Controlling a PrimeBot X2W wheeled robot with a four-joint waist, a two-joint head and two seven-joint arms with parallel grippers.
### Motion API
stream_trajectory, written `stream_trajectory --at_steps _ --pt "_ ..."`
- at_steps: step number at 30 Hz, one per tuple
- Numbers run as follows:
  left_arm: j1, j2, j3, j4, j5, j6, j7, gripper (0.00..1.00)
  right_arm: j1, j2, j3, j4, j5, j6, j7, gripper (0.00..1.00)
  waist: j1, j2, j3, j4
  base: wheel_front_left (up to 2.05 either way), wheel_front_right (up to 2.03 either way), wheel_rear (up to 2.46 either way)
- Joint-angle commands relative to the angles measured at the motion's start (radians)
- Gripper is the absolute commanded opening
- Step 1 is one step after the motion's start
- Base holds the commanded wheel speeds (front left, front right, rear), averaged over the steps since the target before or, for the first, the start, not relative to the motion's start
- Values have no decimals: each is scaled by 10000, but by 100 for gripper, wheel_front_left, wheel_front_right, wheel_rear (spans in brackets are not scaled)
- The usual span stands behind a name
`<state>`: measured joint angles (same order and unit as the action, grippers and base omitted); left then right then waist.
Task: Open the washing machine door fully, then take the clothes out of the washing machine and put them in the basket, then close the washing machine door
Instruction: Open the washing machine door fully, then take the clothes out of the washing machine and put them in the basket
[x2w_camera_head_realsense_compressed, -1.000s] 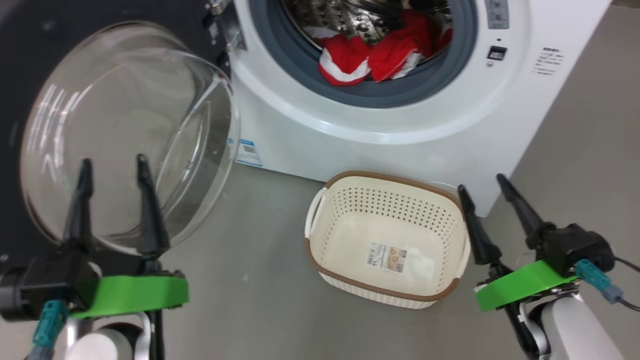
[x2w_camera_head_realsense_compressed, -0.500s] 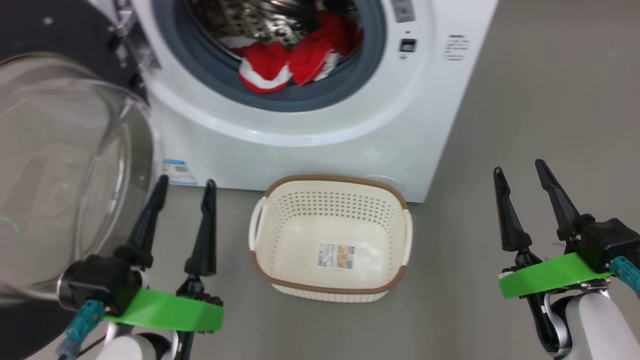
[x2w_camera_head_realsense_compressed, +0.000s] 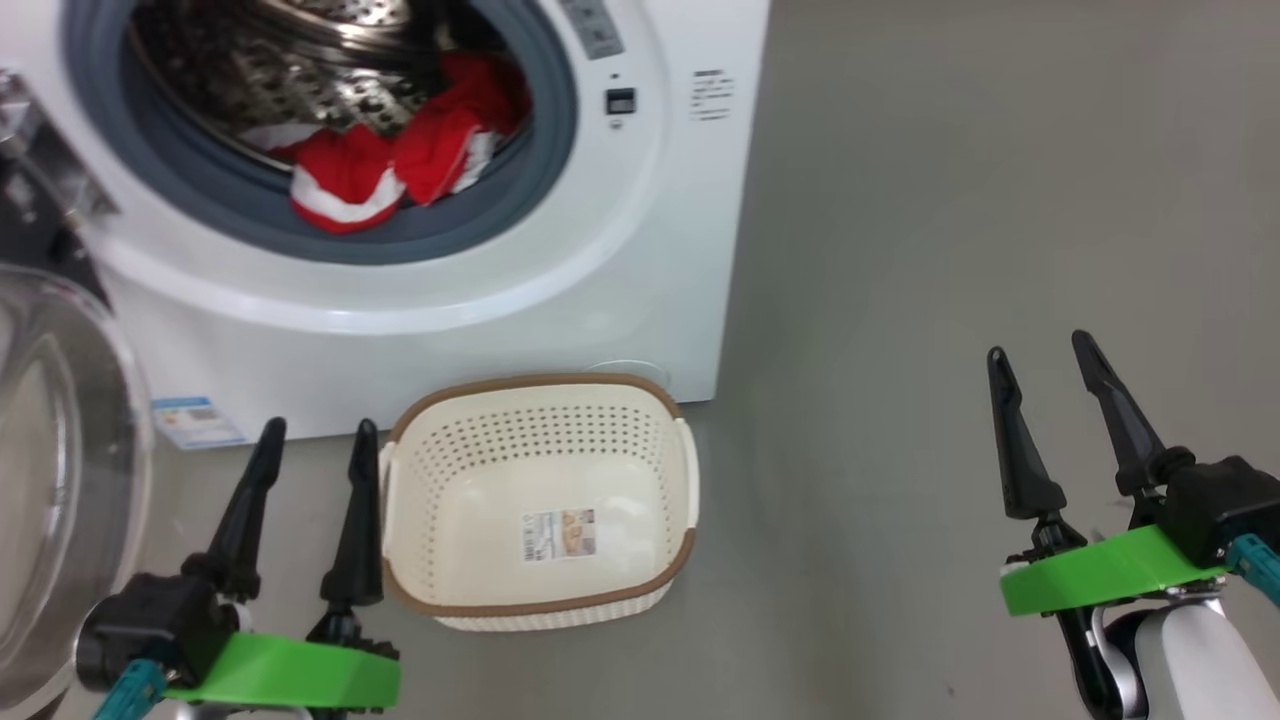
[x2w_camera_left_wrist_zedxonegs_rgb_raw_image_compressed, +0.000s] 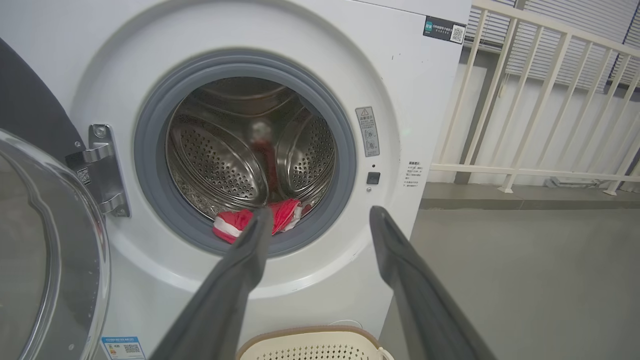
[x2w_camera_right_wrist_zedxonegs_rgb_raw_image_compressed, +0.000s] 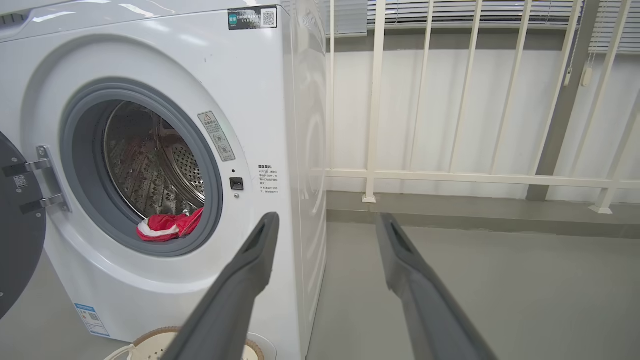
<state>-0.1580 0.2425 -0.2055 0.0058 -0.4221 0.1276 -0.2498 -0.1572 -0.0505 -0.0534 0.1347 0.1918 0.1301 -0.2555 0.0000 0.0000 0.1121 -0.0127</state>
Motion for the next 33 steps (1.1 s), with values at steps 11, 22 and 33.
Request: stream_trajectory --at_steps 11,22,33 --pt "1052 -140 1277 -104 792 -474 -119 100 665 2 451 -293 -138 6 -63 100 0 0 -692 -806 0 0 0" --pt "1653 -415 1601 -19 1074 -646 -119 100 1098 3 459 -282 -356 6 -63 100 0 0 -1032 -764 0 0 0" --pt "1701 -558 1654 24 1260 -670 -120 100 1114 3 470 -302 -406 6 -63 100 0 0 -983 -667 1 -3 2"
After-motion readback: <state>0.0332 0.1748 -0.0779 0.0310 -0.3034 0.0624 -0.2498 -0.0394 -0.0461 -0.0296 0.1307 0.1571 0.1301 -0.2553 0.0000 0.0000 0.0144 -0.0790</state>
